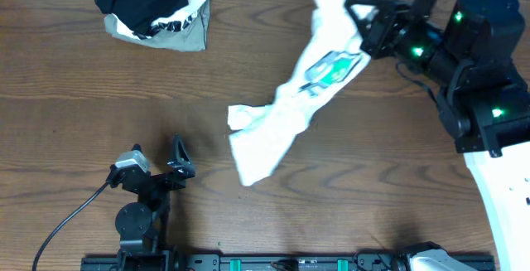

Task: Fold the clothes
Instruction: 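Lift the white T-shirt with the right gripper and pull it off the pile, then lay the white T-shirt on the table center with the right gripper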

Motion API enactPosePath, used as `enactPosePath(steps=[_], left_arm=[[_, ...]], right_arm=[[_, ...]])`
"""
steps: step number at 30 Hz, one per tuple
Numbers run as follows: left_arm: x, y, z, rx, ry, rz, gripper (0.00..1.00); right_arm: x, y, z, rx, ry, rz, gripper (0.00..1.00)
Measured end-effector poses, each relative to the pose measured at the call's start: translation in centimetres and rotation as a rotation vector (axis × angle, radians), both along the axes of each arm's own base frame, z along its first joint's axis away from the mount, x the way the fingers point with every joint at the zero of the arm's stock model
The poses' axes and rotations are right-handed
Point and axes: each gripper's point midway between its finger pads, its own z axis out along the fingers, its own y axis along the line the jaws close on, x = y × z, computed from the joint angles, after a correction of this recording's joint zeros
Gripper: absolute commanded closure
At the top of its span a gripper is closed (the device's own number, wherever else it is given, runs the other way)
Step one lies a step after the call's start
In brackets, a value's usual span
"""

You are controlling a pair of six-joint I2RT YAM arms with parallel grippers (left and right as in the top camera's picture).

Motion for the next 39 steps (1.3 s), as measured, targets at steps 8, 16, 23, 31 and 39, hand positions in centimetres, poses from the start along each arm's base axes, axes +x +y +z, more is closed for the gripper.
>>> enactPosePath(steps=[8, 16, 23, 31, 39], left_arm=[[0.0, 0.0, 0.0, 0.000, 0.000, 0.000, 0.02], [0.0, 0.0, 0.0, 0.000, 0.000, 0.000, 0.02], [0.0, 0.0, 0.0, 0.000, 0.000, 0.000, 0.02], [0.0, 0.0, 0.0, 0.000, 0.000, 0.000, 0.02], [0.0, 0.0, 0.0, 0.000, 0.000, 0.000, 0.02]], right_arm=[[-0.2, -9.2, 0.0, -0.224, -0.028, -0.442, 0.99], [-4.7, -19.2, 0.9, -0.453, -0.008, -0.920, 0.99], [-5.3, -21.2, -3.2, -0.574, 0.168, -1.009, 0.99], [0.3, -14.6, -11.9, -0.421, 0.414, -0.761, 0.99], [3.8, -0.9, -21.9, -0.309, 0.620, -0.548, 0.99]])
